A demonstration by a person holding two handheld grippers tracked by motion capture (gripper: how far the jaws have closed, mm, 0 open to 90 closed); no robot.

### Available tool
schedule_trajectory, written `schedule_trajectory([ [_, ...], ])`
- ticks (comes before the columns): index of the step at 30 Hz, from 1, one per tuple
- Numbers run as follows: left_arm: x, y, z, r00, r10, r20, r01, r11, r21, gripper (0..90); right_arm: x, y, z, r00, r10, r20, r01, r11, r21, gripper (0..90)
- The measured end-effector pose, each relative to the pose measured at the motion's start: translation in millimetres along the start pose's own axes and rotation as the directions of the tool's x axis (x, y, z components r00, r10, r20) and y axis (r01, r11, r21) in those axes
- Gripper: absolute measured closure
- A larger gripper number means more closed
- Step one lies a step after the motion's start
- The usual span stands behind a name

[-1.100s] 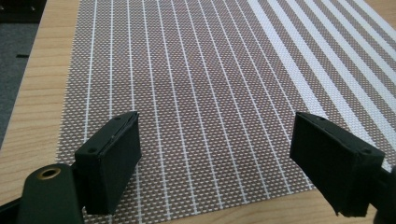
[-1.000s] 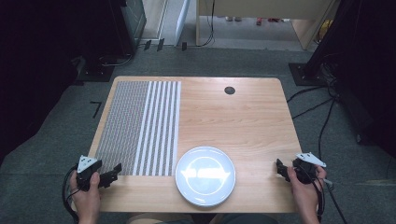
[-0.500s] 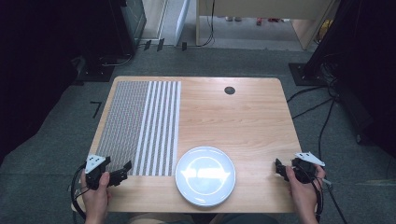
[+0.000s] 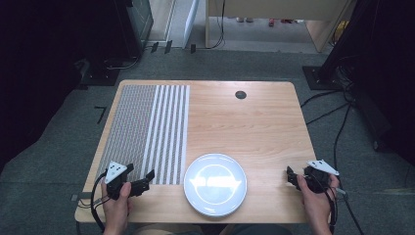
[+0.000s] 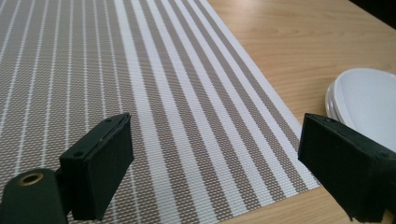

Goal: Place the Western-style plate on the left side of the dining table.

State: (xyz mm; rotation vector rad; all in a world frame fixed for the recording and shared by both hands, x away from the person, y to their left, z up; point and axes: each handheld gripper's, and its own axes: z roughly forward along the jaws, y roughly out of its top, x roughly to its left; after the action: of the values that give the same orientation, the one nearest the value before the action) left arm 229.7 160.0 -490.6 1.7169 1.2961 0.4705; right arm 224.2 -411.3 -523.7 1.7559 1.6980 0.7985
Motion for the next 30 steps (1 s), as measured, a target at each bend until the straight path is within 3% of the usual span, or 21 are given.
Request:
schedule_trajectory([
  [9, -22.4, -0.6, 6.0, 0.9974, 0.023, 0.069, -0.023, 0.9997, 0.002, 10.5, 20.6, 1.5, -6.7, 0.9964, -0.032, -0.079, 0.028, 0.998, -0.048, 14.6],
  [21, -38.3, -4.2, 13.9, 0.9949, 0.040, 0.093, -0.043, 0.9985, 0.033, 10.5, 44.8, 2.3, -16.6, 0.9821, -0.068, -0.176, 0.052, 0.994, -0.093, 15.9],
  [30, -53.8, -7.2, 19.2, 0.9901, 0.072, 0.121, -0.077, 0.9960, 0.044, 10.5, 61.0, 2.2, -22.4, 0.9744, -0.082, -0.209, 0.058, 0.991, -0.122, 22.5],
])
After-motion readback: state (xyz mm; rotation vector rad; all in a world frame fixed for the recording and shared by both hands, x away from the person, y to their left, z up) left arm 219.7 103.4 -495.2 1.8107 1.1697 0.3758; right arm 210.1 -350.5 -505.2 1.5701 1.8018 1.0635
